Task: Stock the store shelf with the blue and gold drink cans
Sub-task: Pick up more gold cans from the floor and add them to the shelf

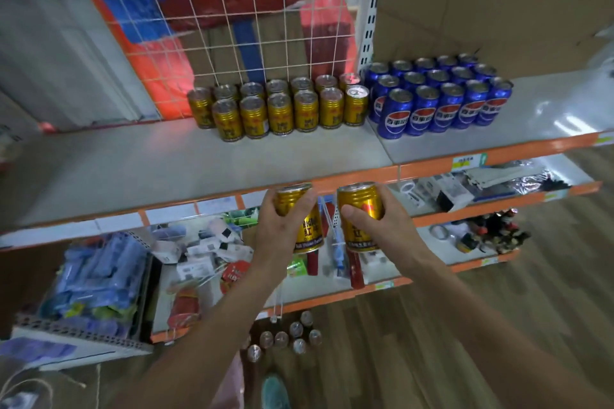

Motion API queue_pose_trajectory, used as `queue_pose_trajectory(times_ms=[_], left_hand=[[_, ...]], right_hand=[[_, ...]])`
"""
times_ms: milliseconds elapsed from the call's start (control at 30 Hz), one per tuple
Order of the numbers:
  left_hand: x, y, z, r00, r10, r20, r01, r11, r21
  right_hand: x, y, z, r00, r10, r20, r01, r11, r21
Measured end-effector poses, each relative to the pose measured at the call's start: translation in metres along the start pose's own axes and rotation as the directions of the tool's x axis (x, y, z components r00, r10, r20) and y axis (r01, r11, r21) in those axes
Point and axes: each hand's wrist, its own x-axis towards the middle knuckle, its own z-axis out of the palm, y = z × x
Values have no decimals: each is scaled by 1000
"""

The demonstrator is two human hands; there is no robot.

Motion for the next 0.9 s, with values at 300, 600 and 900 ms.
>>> queue_pose_trajectory(times_ms=[300,600,900], left_hand=[[66,8,-42,999,-18,48,14,996,86],[125,13,-27,1000,-17,24,17,1000,17],[193,-3,39,1000,15,22,-15,1000,26]], right_hand=[[53,-12,43,997,21,-72,-21,1000,0],[135,-2,23,999,25,-35,-27,998,-51],[214,15,-37,1000,15,-6,-15,999,46]])
